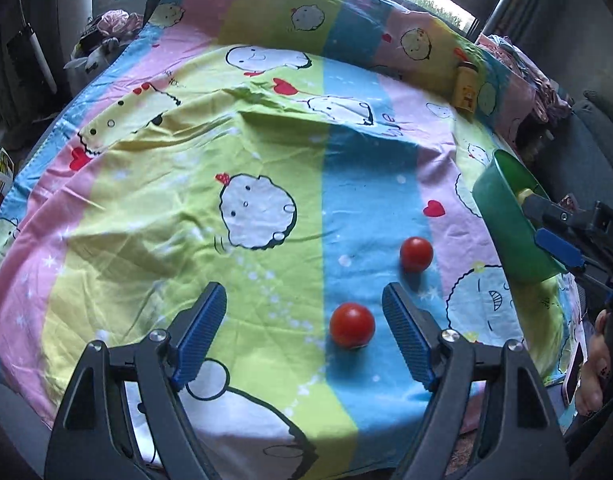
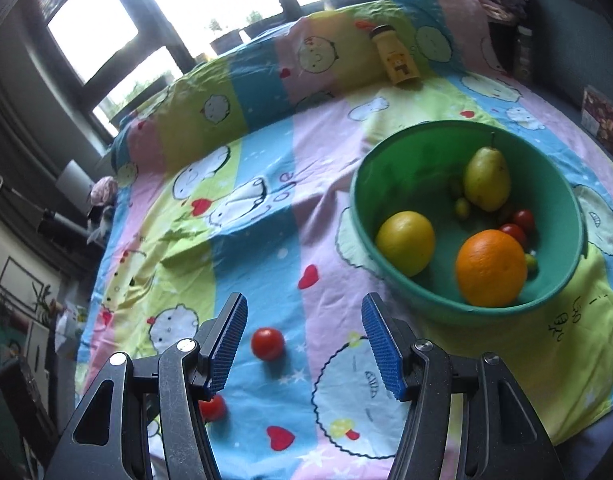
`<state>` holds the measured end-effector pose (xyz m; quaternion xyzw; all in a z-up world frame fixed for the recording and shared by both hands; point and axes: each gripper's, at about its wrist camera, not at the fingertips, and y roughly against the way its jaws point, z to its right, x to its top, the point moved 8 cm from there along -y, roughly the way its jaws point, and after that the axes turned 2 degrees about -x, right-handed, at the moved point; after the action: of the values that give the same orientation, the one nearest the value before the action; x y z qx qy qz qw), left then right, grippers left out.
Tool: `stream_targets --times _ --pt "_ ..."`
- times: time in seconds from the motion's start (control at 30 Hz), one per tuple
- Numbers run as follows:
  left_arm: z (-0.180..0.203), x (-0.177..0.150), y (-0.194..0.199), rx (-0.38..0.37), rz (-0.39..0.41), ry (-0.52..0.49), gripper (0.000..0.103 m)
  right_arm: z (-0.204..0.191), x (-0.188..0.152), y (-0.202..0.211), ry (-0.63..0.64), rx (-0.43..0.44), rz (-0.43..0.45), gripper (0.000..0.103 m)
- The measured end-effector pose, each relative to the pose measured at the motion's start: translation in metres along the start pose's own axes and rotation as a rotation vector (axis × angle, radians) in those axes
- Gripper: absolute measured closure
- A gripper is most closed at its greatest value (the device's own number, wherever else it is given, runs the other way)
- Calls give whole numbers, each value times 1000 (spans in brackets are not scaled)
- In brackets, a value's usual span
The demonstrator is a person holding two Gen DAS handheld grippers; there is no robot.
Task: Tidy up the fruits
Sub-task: 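Move both open grippers to the red cherry tomatoes on the sheet, then close the right gripper on a cherry tomato while the left gripper closes on another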
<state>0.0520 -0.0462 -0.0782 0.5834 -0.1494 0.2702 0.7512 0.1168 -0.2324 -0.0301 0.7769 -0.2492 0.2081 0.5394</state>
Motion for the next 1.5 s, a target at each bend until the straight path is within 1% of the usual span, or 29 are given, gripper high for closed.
stream_targets --times 0.1,0.23,0.3,0.37,0.5,0.6,0.67,0.73,0.8,0.83,0.87,0.93,1.0,1.07,1.13,1.2,1.27,1.4,1.5 --pt "-3 -7 -9 -10 -34 16 23 -21 -18 -17 50 50 -73 42" --pt "2 -10 -14 -5 -45 -13 23 -41 -36 -40 92 82 -148 42" --pt "6 -13 -18 -6 -57 -36 23 -43 -39 -48 92 80 -165 42" --pt "11 -16 -21 -13 -67 -58 24 -42 -42 -56 93 53 -177 42" --pt "17 -19 -26 -38 -78 -73 26 -38 -44 -69 80 33 -190 42" --pt "21 -22 -30 -53 -92 -73 29 -32 -42 -73 73 11 -186 47" --pt "23 -23 -32 -66 -97 -65 33 -32 -43 -77 68 14 -197 51" --pt "25 -24 -34 -81 -107 -55 34 -32 -45 -80 63 24 -211 55" --pt "27 -25 -36 -99 -116 -46 36 -32 -46 -83 62 9 -215 59" --pt "28 -26 -37 -104 -119 -46 39 -31 -46 -84 63 -1 -215 60" --pt "29 -27 -37 -104 -121 -46 44 -31 -46 -85 64 -4 -216 60" --pt "29 -27 -40 -98 -124 -45 48 -31 -47 -88 63 -2 -223 61" --pt "29 -27 -40 -97 -114 -43 48 -32 -49 -91 65 -8 -227 62" --pt "29 -26 -40 -99 -110 -40 48 -32 -49 -92 68 -17 -229 66" --pt "29 -26 -40 -99 -108 -41 48 -32 -49 -93 71 -13 -231 67" --pt "30 -25 -41 -99 -106 -45 52 -33 -49 -93 77 -20 -227 68" --pt "30 -25 -41 -99 -105 -45 59 -33 -49 -93 79 -22 -224 69" --pt "30 -25 -41 -104 -107 -40 62 -33 -49 -92 84 -23 -225 69" --pt "30 -26 -41 -108 -110 -38 68 -33 -49 -92 80 -21 -225 69"
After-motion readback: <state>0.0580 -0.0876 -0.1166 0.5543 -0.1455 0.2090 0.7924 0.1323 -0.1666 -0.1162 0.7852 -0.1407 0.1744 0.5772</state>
